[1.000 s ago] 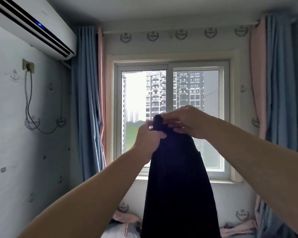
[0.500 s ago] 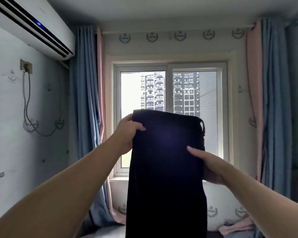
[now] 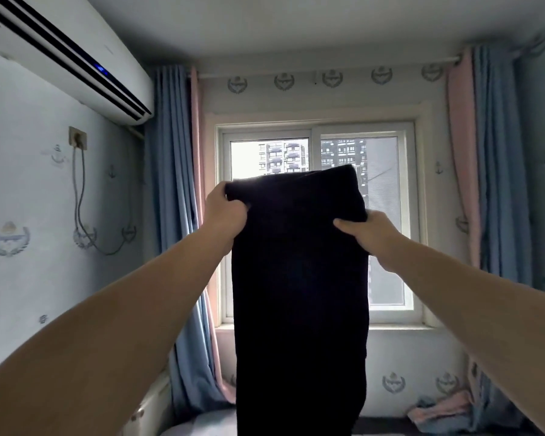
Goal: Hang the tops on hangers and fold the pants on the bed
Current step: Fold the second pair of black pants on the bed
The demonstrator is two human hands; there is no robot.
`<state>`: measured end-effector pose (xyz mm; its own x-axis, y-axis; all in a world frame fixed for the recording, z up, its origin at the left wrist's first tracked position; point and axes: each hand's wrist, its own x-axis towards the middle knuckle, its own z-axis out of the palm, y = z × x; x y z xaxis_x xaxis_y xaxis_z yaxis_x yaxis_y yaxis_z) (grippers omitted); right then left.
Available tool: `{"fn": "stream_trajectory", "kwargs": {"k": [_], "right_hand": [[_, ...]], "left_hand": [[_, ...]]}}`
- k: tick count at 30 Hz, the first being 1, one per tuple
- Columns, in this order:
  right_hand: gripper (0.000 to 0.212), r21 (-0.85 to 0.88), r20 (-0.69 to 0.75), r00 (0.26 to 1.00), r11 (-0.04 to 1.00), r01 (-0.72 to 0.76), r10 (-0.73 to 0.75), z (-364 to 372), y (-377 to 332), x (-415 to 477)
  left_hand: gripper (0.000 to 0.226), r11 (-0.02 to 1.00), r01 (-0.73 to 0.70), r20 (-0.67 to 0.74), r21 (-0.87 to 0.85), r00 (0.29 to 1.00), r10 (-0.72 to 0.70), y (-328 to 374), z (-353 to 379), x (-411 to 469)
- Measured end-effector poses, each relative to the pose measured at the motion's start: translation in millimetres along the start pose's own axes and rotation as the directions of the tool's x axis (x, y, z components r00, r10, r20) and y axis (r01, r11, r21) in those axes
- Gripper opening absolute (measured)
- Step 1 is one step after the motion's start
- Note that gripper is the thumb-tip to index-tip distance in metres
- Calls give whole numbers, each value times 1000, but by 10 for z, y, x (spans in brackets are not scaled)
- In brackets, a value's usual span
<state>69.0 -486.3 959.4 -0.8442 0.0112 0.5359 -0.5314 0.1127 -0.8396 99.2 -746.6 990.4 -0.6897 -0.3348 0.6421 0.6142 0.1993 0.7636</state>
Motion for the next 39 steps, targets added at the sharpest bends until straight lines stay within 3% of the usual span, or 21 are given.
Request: {"fn": "stream_trajectory", "kwargs": {"k": [6, 13, 22, 32, 39], "right_hand": [[32, -48, -12, 996, 995, 88, -88, -291, -548, -714], [16, 18, -21, 989, 989, 149, -148, -652, -947, -1654], [10, 58, -16, 993, 991, 120, -119, -830, -1228, -2345], [11, 83, 38, 999, 997, 7, -10, -240, -672, -2338], [13, 37, 85, 988, 991, -129, 126, 585, 448, -1990]], "left_hand": [[35, 999, -40, -7, 21, 999, 40, 592, -263, -649], [36, 998, -57, -1, 15, 998, 57, 1234, -465, -1518], [34, 999, 2, 46, 41, 999, -3, 1603, -659, -2105], [30, 992, 101, 21, 69, 995, -102, 921, -1058, -2154], [28, 961, 254, 8, 113, 967, -256, -507, -1412, -1856]]}}
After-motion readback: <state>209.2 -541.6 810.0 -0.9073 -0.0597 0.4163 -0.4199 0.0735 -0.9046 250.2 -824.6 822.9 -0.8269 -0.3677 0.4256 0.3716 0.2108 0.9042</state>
